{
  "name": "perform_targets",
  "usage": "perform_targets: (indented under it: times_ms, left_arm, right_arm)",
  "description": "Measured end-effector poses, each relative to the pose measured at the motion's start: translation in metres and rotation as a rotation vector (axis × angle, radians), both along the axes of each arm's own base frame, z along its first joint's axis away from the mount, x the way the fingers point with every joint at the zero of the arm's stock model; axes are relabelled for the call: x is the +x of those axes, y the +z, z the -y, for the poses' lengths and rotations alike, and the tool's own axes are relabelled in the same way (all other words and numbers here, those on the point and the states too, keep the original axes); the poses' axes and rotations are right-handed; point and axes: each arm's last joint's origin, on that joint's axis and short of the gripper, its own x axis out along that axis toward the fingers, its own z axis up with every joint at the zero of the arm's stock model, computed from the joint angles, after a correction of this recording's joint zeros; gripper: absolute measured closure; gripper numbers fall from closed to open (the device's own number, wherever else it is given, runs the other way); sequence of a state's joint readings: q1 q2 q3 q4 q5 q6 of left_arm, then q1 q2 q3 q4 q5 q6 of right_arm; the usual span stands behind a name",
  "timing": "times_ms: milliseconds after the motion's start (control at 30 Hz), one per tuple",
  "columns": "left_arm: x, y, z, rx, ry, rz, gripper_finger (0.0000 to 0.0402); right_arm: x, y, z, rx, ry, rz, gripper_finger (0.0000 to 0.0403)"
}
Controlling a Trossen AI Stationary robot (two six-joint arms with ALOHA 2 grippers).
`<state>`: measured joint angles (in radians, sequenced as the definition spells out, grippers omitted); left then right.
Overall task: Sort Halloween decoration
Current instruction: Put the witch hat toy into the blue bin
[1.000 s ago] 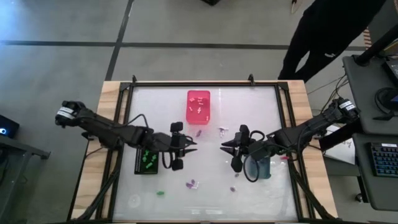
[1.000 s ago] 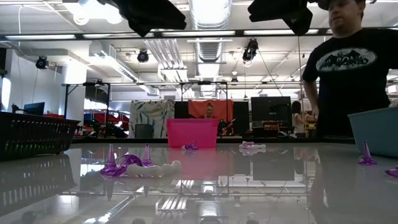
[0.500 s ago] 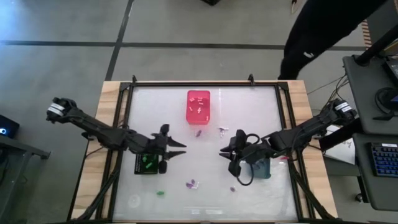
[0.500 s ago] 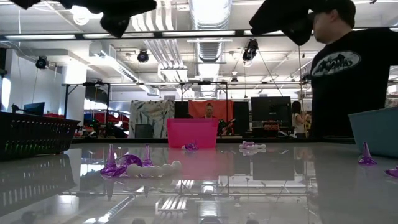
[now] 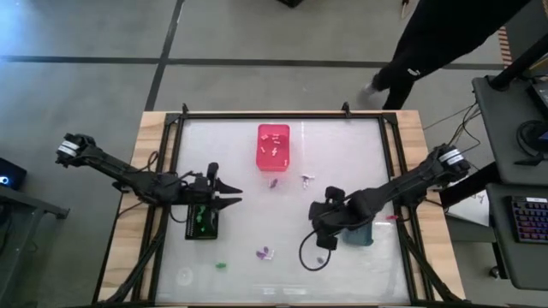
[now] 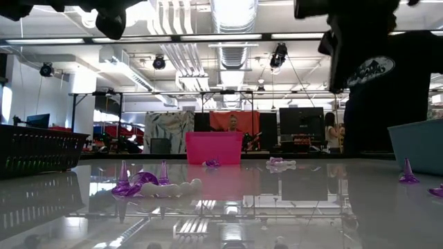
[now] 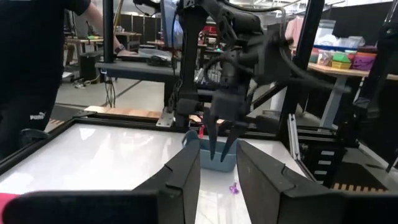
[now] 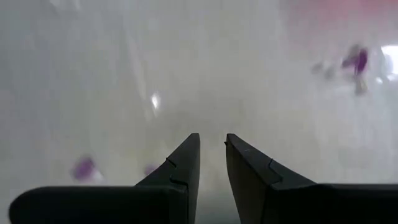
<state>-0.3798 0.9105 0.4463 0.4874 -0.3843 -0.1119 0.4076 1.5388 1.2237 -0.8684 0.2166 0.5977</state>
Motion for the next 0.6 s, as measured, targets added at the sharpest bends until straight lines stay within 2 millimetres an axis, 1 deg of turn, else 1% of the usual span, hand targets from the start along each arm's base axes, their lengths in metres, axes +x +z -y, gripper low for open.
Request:
perform_targets:
  times_ms: [167, 233, 333, 433, 600]
  left_arm:
    - [0.0, -0.001, 0.0, 0.02, 0.0, -0.005, 0.0315]
    - [0.001, -0.001, 0.0, 0.022, 0.0, -0.007, 0.0315]
    - [0.001, -0.002, 0.0, 0.026, 0.0, -0.015, 0.0315]
    - [0.001, -0.003, 0.0, 0.028, 0.0, -0.02, 0.0315]
    - [0.001, -0.003, 0.0, 0.029, -0.001, -0.021, 0.0315]
  right_arm:
    - [0.004, -0.019, -0.007, -0.019, 0.095, -0.209, 0.0335]
    - [0.005, -0.024, -0.012, -0.011, 0.136, -0.246, 0.0335]
    - [0.007, -0.03, -0.02, 0.027, 0.206, -0.282, 0.0335]
    - [0.009, -0.036, -0.028, 0.045, 0.23, -0.305, 0.0334]
    - [0.008, -0.042, -0.035, 0.044, 0.215, -0.318, 0.0308]
